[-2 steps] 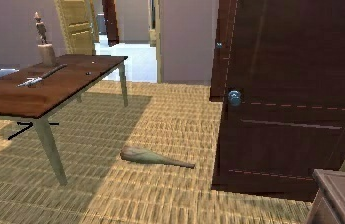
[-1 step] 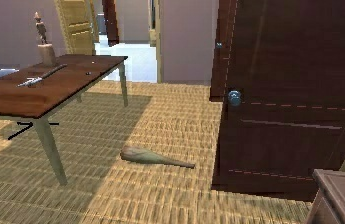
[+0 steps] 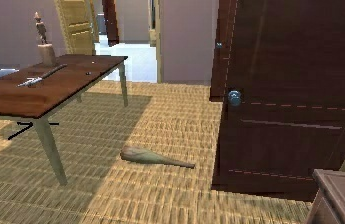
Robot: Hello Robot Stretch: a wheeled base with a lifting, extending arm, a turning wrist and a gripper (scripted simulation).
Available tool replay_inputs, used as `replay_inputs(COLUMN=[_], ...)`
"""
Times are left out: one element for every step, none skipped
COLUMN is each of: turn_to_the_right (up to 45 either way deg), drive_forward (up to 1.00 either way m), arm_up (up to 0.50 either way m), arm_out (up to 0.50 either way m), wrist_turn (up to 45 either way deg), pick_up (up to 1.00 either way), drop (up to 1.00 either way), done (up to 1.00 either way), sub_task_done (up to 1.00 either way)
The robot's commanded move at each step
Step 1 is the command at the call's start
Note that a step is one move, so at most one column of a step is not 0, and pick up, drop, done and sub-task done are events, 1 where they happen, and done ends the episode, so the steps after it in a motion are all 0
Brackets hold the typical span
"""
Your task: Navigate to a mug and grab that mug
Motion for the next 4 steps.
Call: replay_inputs(turn_to_the_right=[0.0, 0.0, 0.0, 0.0], drive_forward=[0.00, 0.00, 0.00, 0.00], arm_up=[-0.16, 0.00, 0.10, 0.00], arm_out=[0.00, 0.00, 0.00, 0.00], wrist_turn=[0.0, 0.0, 0.0, 0.0], pick_up=[0.00, 1.00, 0.00, 0.00], drop=[0.00, 0.00, 0.00, 0.00], done=[0.00, 0.00, 0.00, 1.00], sub_task_done=[0.00, 0.00, 0.00, 0.00])
